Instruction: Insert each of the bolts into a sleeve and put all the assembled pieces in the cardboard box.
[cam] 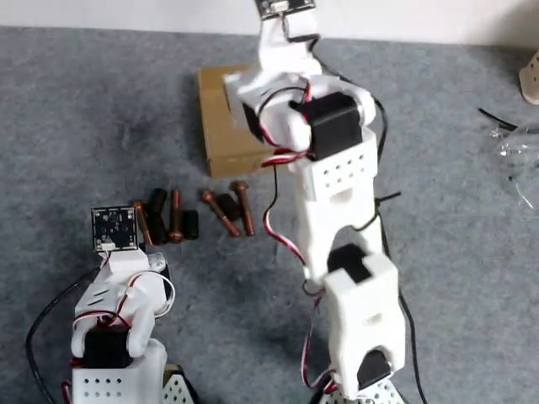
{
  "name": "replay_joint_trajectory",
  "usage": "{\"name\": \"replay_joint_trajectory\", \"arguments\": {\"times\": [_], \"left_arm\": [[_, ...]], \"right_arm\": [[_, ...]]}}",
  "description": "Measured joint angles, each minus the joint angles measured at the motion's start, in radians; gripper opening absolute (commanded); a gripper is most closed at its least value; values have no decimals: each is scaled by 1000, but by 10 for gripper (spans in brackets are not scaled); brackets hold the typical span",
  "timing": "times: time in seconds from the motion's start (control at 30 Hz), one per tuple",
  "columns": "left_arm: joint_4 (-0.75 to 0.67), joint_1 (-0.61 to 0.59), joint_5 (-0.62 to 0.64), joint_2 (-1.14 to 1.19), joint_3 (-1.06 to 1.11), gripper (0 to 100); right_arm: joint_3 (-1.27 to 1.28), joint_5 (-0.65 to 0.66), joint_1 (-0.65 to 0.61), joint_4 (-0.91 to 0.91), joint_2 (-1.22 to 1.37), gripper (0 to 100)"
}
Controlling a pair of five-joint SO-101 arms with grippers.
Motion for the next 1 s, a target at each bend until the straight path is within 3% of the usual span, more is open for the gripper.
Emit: {"name": "replay_joint_trajectory", "arguments": {"times": [0.33,0.57,1.0], "left_arm": [[0,0,0,0,0,5],[-3,-40,0,0,0,5],[-3,-40,0,0,0,5]], "right_arm": [[535,0,-103,2,-333,275],[864,0,-169,-5,-420,275],[1415,0,-245,-377,-422,275]]}}
